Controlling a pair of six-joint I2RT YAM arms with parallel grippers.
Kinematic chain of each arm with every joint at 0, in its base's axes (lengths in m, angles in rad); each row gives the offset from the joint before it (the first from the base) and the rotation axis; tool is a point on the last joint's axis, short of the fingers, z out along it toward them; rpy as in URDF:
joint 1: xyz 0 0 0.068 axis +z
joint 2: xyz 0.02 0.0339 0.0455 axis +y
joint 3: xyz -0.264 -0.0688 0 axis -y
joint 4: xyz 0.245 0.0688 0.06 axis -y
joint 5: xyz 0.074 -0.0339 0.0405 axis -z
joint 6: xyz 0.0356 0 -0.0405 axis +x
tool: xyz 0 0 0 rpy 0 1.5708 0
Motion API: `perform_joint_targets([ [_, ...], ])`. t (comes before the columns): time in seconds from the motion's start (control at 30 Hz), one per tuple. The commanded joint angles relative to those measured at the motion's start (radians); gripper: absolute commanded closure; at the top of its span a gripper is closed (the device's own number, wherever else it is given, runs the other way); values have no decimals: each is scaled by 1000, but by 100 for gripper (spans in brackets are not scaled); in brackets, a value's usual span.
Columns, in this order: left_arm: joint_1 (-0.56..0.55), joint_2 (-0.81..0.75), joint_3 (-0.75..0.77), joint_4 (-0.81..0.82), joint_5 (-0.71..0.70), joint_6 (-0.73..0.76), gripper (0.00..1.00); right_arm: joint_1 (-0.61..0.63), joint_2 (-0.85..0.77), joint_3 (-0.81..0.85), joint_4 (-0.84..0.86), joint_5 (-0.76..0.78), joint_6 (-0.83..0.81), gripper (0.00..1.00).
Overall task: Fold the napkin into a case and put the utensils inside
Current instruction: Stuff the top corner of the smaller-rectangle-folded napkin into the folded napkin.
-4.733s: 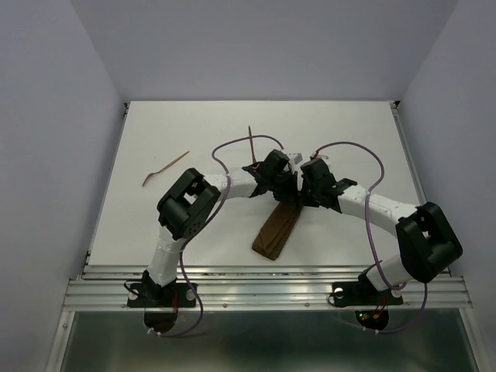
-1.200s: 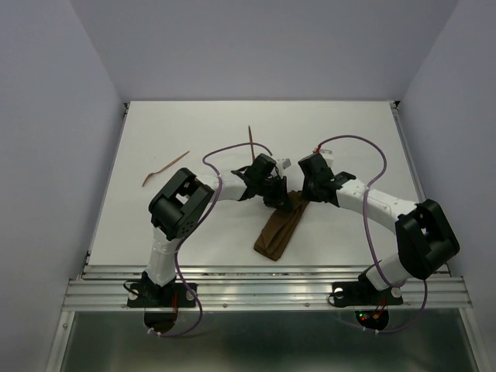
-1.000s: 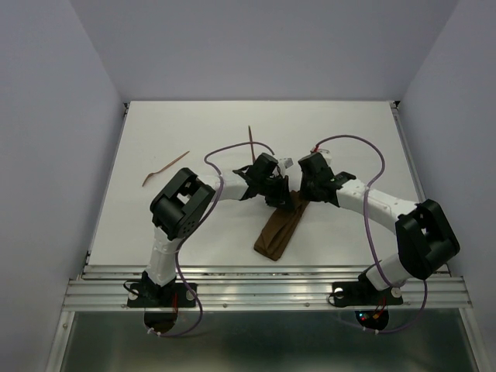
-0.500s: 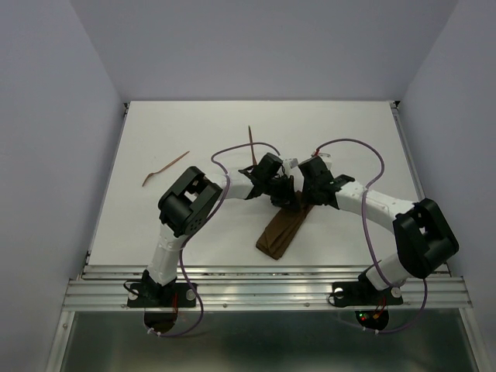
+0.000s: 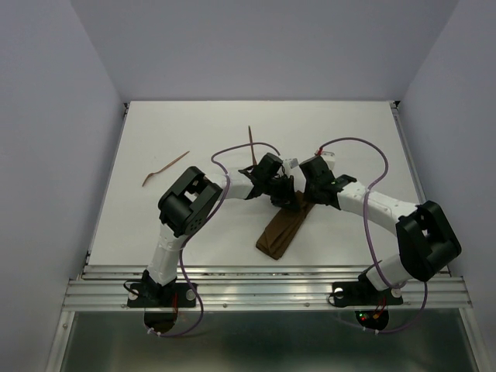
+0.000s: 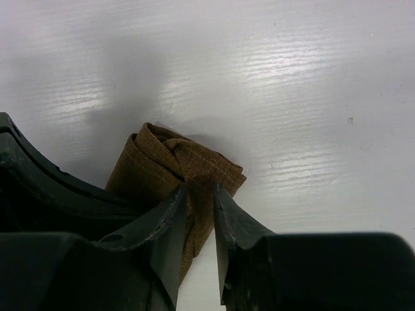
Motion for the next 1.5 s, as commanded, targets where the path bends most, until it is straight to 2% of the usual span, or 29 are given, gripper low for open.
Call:
perform_joint_targets([
  [0.0,-9,-4,40,-3,12,5,100,5,-10,-1,-17,39,3,71],
  [0.57,-9,-30,64,-17,10,11,100,5,21,-12,15,-12,9,71],
  [0.67,-9,-27,70,-17,10,8,100,5,30,-9,6,3,15,75],
  [0.83,-8,-17,86,-17,12,7,100,5,23,-15,2,17,23,91],
  [1.03,-9,4,112,-18,23,5,100,5,6,-15,5,6,15,96],
  [1.23,-15,47,149,-30,36,8,100,5,3,-6,5,2,13,97],
  [1.33,-23,59,152,-32,36,8,100,5,0,-4,0,3,13,94],
  [1.4,-28,65,153,-33,36,7,100,5,0,-3,-3,11,15,88],
  [1.47,-29,70,153,-32,36,7,100,5,1,-4,-3,16,18,88],
])
